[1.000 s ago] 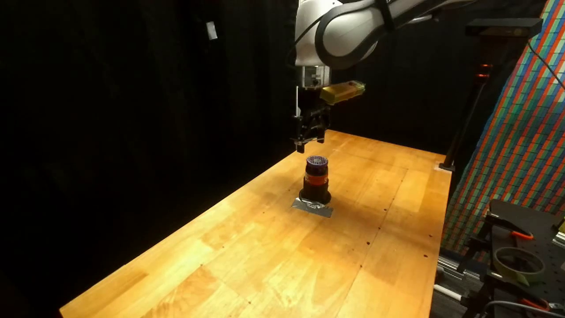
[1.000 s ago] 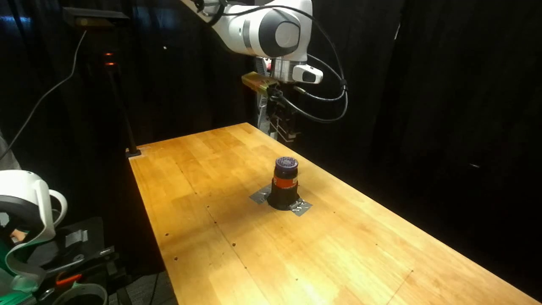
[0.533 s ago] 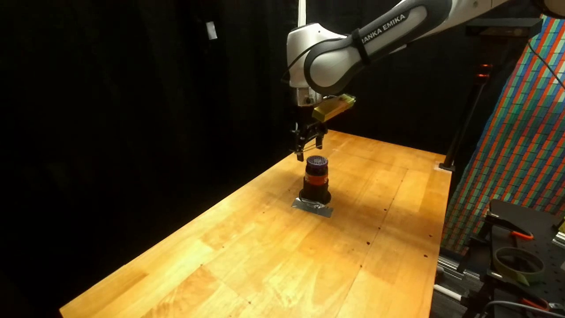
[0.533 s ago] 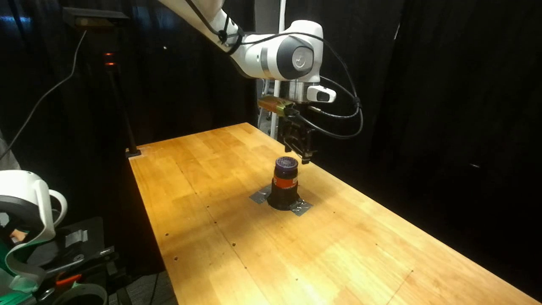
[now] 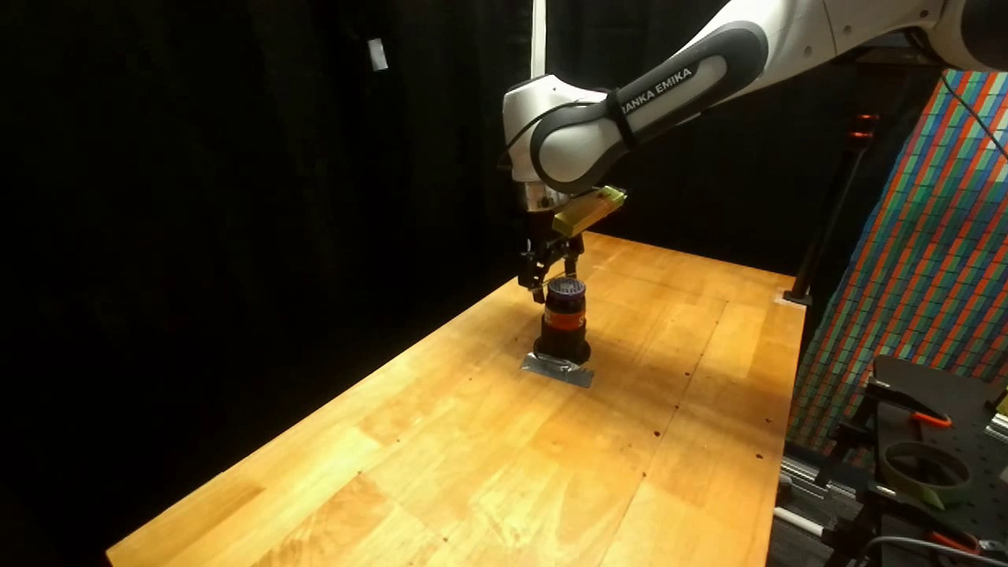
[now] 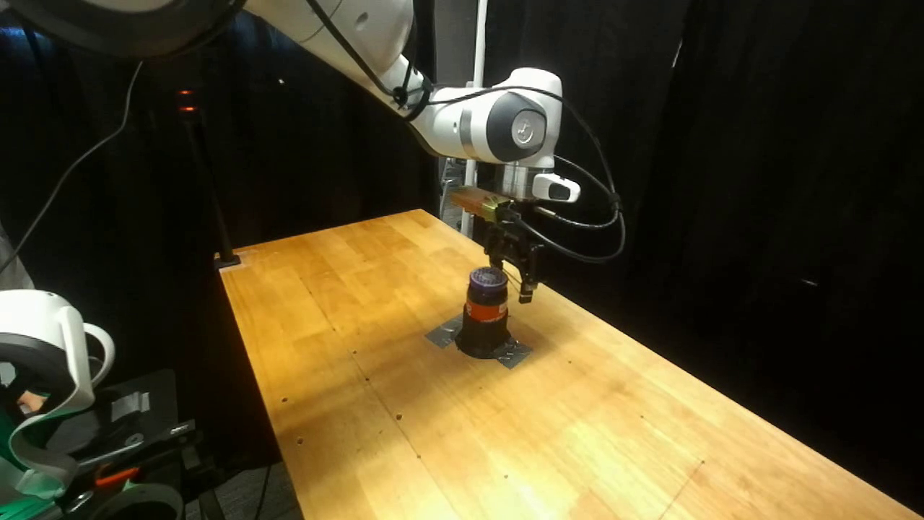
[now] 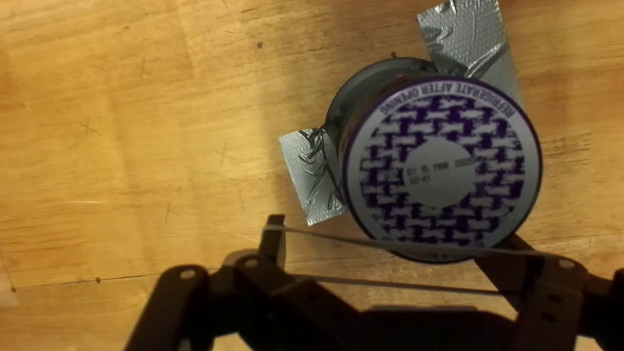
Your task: Put the rubber bung around the neck of the brown bottle
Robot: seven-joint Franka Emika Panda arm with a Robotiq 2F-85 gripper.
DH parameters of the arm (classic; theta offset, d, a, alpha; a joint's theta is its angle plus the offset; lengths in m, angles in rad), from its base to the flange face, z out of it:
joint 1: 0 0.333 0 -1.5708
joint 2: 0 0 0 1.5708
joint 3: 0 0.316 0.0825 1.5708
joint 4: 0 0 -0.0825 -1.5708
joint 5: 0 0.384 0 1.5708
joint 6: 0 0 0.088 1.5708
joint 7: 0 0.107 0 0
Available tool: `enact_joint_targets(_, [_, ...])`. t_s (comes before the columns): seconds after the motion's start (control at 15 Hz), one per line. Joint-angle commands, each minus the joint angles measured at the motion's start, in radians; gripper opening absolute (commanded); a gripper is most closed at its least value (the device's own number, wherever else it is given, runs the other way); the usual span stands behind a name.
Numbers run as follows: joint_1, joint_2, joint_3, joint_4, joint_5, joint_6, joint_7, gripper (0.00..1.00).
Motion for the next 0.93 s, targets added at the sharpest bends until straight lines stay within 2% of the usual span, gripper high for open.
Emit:
enact_joint_targets(0.0, [-0.014, 0.003, 0.008, 0.027, 0.018, -0.066, -0.058, 1.0])
enact_joint_targets(0.87, [-0.075, -0.091, 0.06, -0.108, 0.106, -0.154, -0.259, 1.0])
